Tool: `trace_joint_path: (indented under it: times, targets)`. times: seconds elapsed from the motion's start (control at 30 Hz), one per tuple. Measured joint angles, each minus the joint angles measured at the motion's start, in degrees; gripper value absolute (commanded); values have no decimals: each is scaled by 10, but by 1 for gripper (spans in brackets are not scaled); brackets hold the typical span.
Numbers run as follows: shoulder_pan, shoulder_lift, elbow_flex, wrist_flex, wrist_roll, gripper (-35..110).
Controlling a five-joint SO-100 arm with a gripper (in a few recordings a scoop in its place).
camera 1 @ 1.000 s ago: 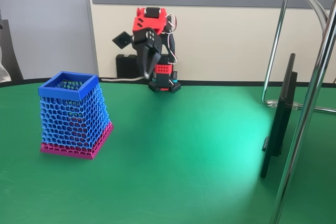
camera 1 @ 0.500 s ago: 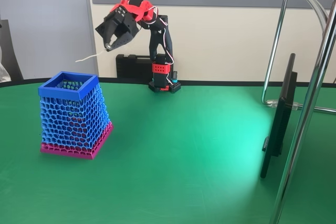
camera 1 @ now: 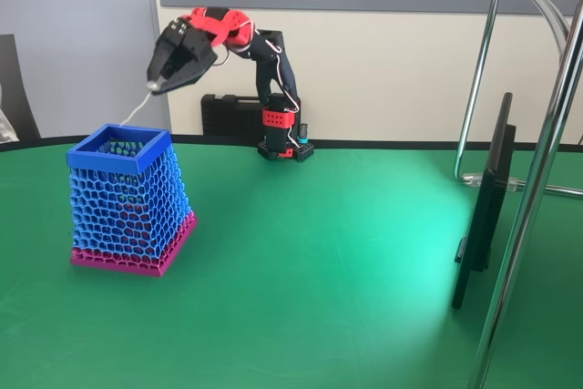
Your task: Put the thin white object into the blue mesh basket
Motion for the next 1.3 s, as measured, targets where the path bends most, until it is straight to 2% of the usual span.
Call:
trace_joint_path:
  times: [0.33, 0.5, 0.7, 0.93, 1.3]
  targets:
    - [52, -26, -17, 10, 121, 0]
    - [85, -19, 49, 12, 164, 0]
    - [113, 33, 150, -31, 155, 9]
    - [127, 77, 190, -33, 140, 14]
    - [142, 182, 301, -34, 105, 13]
